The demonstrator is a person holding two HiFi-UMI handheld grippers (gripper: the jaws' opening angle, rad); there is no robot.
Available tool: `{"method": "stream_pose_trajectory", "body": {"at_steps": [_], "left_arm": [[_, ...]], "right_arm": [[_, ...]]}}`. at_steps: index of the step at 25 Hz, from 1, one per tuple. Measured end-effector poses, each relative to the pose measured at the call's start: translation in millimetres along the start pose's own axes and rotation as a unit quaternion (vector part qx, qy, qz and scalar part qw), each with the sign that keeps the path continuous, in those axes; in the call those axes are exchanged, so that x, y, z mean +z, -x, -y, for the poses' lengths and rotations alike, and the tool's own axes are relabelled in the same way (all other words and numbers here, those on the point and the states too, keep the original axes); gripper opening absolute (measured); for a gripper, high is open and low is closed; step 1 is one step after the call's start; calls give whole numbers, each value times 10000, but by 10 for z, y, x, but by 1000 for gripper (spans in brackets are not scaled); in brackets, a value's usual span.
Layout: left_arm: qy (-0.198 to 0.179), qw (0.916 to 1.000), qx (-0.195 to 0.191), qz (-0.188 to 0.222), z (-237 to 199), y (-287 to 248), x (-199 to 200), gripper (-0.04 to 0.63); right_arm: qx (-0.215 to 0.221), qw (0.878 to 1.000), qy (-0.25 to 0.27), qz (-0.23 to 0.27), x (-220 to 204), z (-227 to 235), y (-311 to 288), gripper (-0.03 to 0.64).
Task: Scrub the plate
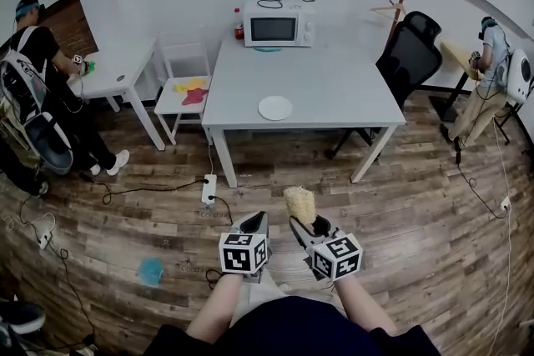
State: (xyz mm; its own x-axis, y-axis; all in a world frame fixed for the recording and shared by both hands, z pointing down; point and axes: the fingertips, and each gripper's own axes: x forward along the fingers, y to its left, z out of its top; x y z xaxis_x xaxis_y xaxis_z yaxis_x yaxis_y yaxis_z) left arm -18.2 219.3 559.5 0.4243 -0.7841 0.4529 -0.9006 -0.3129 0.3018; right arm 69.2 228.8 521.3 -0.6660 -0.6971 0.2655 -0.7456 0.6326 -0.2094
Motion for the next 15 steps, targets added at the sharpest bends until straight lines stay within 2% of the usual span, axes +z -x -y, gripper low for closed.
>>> {"method": "stream_pose_trajectory", "body": {"at_steps": [5,15], "left_arm": [[-33,10000,-2,-9,69,-52,50,18],[42,9999,38,-98,11,-238,115,18]], "right_arm": [[-10,9997,-204,144,72,100,36,170],[4,9993,-370,21,29,270,-139,170]]}}
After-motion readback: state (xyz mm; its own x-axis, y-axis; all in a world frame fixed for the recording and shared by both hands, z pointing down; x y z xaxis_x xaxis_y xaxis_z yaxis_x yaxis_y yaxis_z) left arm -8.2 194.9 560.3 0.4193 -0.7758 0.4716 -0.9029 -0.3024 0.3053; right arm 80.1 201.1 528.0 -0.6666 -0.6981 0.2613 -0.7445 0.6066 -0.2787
